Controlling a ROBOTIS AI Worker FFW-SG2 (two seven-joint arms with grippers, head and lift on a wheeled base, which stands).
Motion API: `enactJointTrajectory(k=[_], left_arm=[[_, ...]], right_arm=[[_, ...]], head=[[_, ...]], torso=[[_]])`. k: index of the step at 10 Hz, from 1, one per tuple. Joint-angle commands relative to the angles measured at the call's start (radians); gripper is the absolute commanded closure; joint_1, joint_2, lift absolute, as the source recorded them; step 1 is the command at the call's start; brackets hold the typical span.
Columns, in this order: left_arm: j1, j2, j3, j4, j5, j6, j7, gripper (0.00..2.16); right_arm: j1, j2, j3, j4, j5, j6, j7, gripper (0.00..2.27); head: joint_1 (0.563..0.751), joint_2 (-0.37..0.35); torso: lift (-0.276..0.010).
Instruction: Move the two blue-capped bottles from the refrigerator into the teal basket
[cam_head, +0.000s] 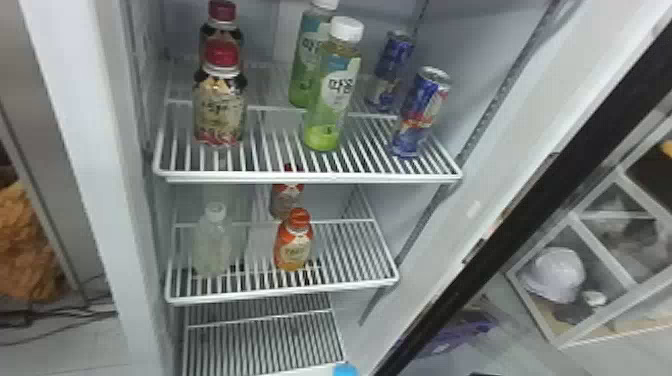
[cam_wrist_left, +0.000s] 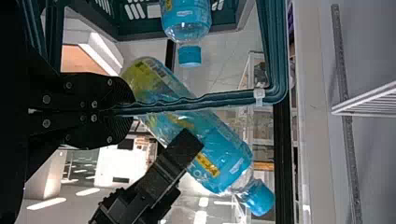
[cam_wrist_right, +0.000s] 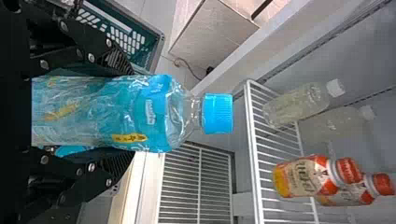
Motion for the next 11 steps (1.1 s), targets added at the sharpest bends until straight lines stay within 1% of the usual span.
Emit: enactJointTrajectory(k=[1, 2, 3, 5, 6, 7, 9, 11], left_arm=[[0.0, 0.0, 0.0, 0.0, -0.001, -0.002, 0.0, 1.18], [0.0, 0.0, -0.002, 0.0, 0.0, -0.002, 0.0, 1.18], [0.0, -0.001, 0.0, 0.0, 0.0, -0.002, 0.0, 1.18], [0.002, -0.001, 0.0, 0.0, 0.0, -0.002, 0.0, 1.18], [0.0, -0.001, 0.0, 0.0, 0.0, -0.002, 0.0, 1.18], [0.0, -0.001, -0.002, 0.0, 0.0, -0.002, 0.0, 1.18], [0.0, -0.001, -0.004, 0.0, -0.001, -0.002, 0.002, 1.18], [-0.002, -0.001, -0.005, 0.0, -0.003, -0.002, 0.002, 1.18]], right_arm=[[-0.024, 0.007, -0.009, 0.045, 0.006, 0.014, 0.033, 0.47], [-0.048, 0.017, -0.018, 0.067, 0.034, 0.024, 0.064, 0.38], [-0.058, 0.017, -0.02, 0.079, 0.04, 0.024, 0.075, 0.33], [-0.058, 0.024, -0.026, 0.079, 0.053, 0.004, 0.082, 0.33], [-0.056, 0.029, -0.027, 0.081, 0.066, -0.043, 0.082, 0.33], [-0.056, 0.037, -0.029, 0.091, 0.078, -0.111, 0.082, 0.32], [-0.061, 0.063, -0.027, 0.133, 0.124, -0.364, 0.082, 0.32], [-0.107, 0.092, -0.017, 0.214, 0.159, -0.57, 0.081, 0.32]], head=[[0.695, -0.35], [0.695, -0.35], [0.695, -0.35], [0.695, -0.35], [0.695, -0.35], [0.695, -0.35], [0.695, -0.35], [0.695, -0.35]], torso=[[-0.136], [-0.136], [-0.136], [-0.136], [-0.136], [-0.136], [-0.136], [-0.136]])
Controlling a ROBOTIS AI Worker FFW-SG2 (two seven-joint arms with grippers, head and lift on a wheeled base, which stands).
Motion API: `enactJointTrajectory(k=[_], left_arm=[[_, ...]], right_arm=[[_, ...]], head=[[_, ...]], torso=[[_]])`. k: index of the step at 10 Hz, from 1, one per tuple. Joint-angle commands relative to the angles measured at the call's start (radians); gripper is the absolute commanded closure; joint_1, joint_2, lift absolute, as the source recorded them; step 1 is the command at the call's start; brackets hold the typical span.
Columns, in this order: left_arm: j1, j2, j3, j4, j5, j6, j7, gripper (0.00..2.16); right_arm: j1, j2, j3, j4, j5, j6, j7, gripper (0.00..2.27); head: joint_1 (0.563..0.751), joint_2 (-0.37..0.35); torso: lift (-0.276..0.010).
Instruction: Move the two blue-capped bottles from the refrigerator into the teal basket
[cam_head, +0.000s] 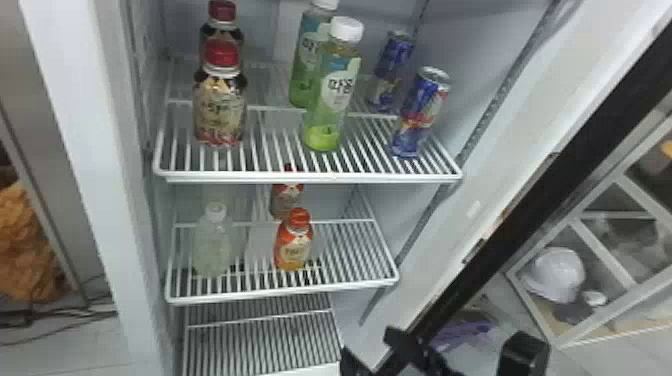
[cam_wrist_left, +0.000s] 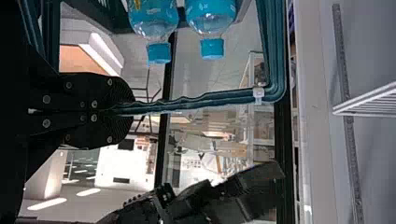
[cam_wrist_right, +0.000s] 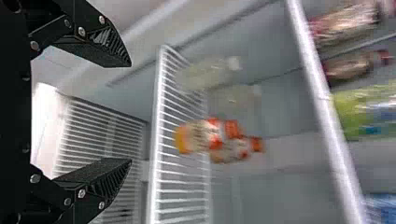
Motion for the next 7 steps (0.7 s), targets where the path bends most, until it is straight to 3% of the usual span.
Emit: enactJointTrajectory(k=[1, 7], left_arm=[[-0.004, -0.001, -0.003, 0.0, -0.003, 0.0, 0.0, 1.18], [-0.016, -0.001, -0.009, 0.01, -0.004, -0.005, 0.001, 1.18]], right_arm=[[-0.047, 0.019, 0.016, 0.079, 0.027, -0.166, -0.004, 0.32], [-0.192, 0.048, 0.083, 0.369, 0.086, -0.655, -0.127, 0.32]], head=[[0.695, -0.35], [0.695, -0.35]], torso=[[-0.136], [-0.136]])
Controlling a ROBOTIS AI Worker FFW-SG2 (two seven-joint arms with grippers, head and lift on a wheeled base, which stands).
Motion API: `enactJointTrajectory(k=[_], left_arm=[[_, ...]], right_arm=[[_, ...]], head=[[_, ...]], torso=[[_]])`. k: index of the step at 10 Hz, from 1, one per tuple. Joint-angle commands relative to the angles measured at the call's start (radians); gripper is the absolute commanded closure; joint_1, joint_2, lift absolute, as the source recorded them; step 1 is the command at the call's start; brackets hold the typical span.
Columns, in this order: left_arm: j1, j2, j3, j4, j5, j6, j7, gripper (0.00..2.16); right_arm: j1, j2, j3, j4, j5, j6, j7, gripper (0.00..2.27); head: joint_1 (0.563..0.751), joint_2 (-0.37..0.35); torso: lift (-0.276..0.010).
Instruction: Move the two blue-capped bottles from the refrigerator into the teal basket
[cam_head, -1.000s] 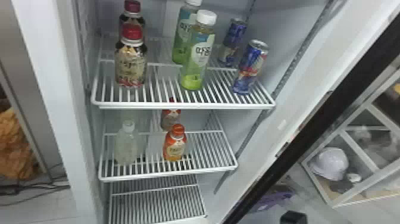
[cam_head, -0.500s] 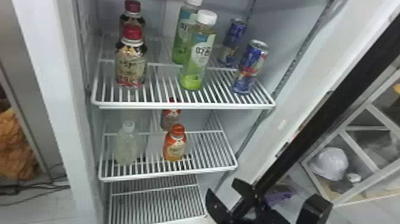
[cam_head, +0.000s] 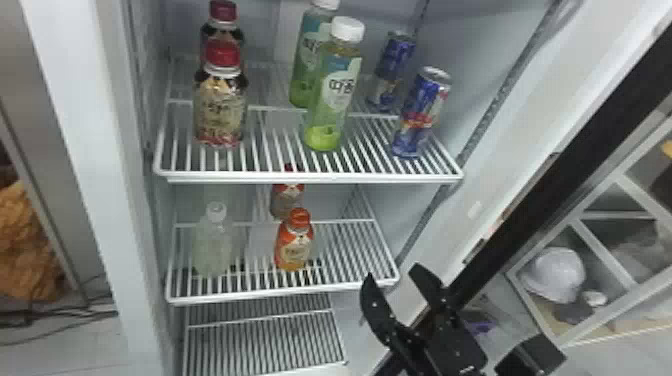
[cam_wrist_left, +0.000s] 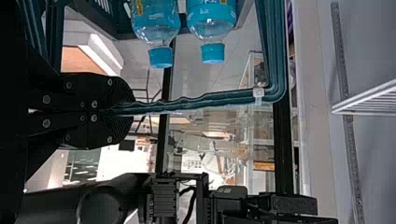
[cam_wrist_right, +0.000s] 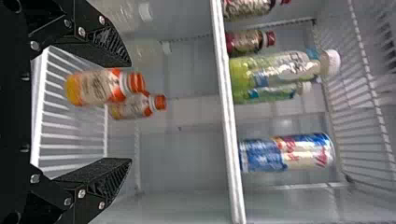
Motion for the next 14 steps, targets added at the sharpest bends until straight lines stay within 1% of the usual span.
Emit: enactJointTrajectory(k=[1, 2, 3, 14], left_arm=[[-0.001, 0.0, -0.001, 0.001, 0.0, -0.002, 0.0, 1.18], [-0.003, 0.0, -0.001, 0.001, 0.0, -0.002, 0.0, 1.18], [-0.003, 0.0, -0.003, 0.001, 0.0, -0.002, 0.0, 1.18], [-0.001, -0.003, -0.003, 0.001, 0.006, -0.004, -0.002, 1.18]], right_arm=[[-0.025, 0.005, 0.016, 0.049, 0.038, -0.102, -0.048, 0.32], [-0.039, 0.005, 0.028, 0.079, 0.046, -0.129, -0.083, 0.32], [-0.044, 0.008, 0.028, 0.084, 0.046, -0.131, -0.094, 0.33], [-0.027, 0.006, 0.027, 0.069, 0.029, -0.119, -0.106, 0.33]], head=[[0.695, -0.35], [0.695, -0.35], [0.695, -0.35], [0.695, -0.35]], torso=[[-0.136], [-0.136], [-0.136], [-0.136]])
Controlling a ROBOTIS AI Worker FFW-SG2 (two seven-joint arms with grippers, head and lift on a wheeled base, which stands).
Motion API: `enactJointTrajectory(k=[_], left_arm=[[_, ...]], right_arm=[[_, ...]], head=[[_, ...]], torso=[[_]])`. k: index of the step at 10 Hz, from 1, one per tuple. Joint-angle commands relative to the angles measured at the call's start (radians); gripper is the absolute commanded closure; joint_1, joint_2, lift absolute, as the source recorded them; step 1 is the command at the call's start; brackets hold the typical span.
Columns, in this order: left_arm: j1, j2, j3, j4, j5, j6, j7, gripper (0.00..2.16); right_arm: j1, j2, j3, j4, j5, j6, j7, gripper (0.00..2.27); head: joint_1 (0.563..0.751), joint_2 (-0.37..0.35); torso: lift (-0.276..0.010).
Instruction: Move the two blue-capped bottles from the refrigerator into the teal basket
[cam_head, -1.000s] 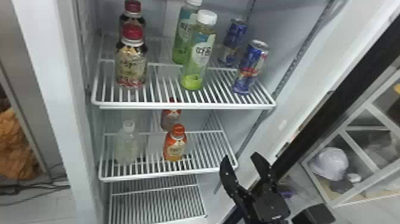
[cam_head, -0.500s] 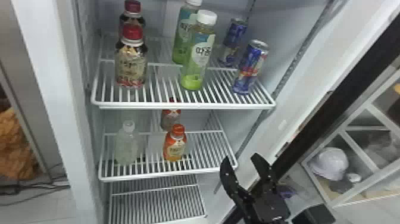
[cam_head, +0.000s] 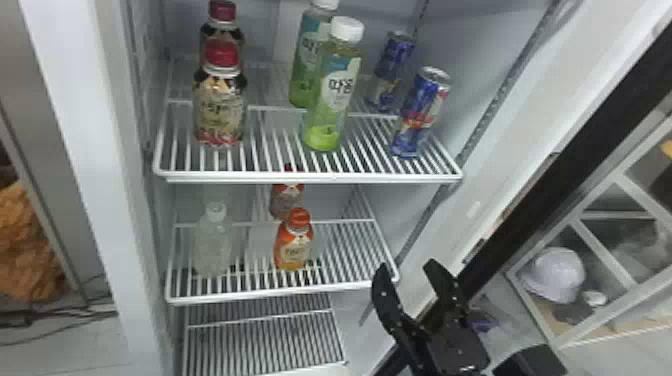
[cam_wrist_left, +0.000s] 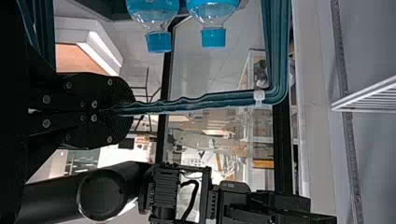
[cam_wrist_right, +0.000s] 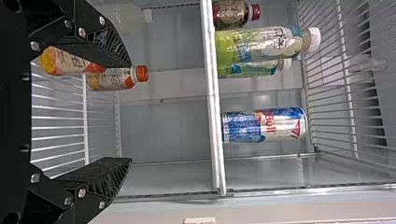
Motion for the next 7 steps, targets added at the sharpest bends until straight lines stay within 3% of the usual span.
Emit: enactJointTrajectory(k=[1, 7], left_arm=[[0.002, 0.0, 0.0, 0.0, 0.0, 0.0, 0.0, 1.18], [-0.006, 0.001, -0.003, 0.0, -0.001, 0.002, 0.0, 1.18]], right_arm=[[0.0, 0.0, 0.0, 0.001, -0.001, 0.001, 0.0, 0.33], [-0.007, 0.0, 0.002, 0.006, -0.002, 0.006, -0.003, 0.33]], head=[[0.695, -0.35], [0.695, -0.35]], torso=[[-0.136], [-0.136]])
